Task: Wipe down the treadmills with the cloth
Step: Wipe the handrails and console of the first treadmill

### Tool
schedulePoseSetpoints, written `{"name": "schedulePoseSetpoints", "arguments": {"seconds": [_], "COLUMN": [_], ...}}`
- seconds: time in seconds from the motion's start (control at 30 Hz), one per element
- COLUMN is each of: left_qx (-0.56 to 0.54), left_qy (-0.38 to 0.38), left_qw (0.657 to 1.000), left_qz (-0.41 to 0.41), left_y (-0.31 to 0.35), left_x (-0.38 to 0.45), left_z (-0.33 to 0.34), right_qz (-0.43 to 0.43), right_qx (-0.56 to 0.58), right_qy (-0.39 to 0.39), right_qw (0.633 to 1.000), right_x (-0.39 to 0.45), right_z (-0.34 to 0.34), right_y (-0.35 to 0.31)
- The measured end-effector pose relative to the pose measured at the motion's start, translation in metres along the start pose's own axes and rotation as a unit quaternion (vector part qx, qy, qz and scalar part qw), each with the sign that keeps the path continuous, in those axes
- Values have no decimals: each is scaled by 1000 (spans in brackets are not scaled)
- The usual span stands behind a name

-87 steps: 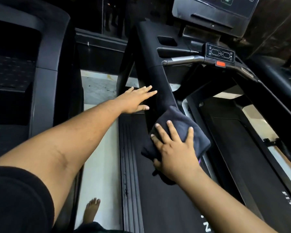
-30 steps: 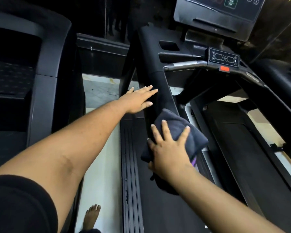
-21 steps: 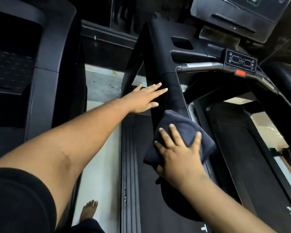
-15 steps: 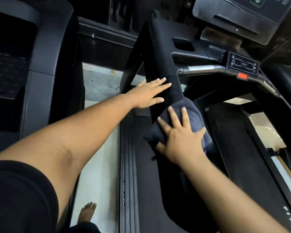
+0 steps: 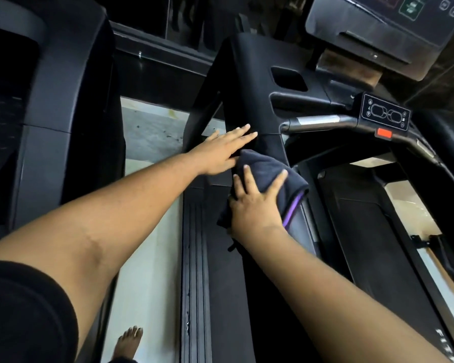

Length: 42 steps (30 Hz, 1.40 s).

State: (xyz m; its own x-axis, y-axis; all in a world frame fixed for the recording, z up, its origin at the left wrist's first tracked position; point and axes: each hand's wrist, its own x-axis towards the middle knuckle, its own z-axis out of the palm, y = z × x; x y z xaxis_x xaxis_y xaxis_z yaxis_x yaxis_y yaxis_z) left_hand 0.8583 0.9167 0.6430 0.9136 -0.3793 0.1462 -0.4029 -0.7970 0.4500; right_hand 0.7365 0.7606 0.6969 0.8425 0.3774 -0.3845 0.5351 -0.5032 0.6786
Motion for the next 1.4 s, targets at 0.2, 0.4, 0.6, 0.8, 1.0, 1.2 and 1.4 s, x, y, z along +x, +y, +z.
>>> {"name": "schedulePoseSetpoints", "arguments": {"seconds": [0.2,0.4,0.6,0.8,1.0,1.2,1.4], "left_qx": [-3,-19,-28,-38,-30,-14,1], "left_qy": [-2,5,2,21,37,14,11], "left_qw": [1000,1000,999,999,999,1000,999], "left_qz": [1,21,28,18,-13,10,-46], "left_y": [-26,-21,-17,-7,23,61,98], "left_x": [9,33,36,28,7,-35,-63], "left_z": [-1,-17,-18,-5,-9,5,7], "right_qz": [29,106,112,91,80,44,34], "right_qx": [147,325,352,305,288,271,226], "right_qy": [48,70,82,83,82,133,63], "right_qw": [987,937,926,944,951,952,971], "right_x": [-30,21,3,-18,-10,-145,-90], "right_z": [18,0,11,23,18,68,35], "right_y": [18,61,66,59,57,9,23]}}
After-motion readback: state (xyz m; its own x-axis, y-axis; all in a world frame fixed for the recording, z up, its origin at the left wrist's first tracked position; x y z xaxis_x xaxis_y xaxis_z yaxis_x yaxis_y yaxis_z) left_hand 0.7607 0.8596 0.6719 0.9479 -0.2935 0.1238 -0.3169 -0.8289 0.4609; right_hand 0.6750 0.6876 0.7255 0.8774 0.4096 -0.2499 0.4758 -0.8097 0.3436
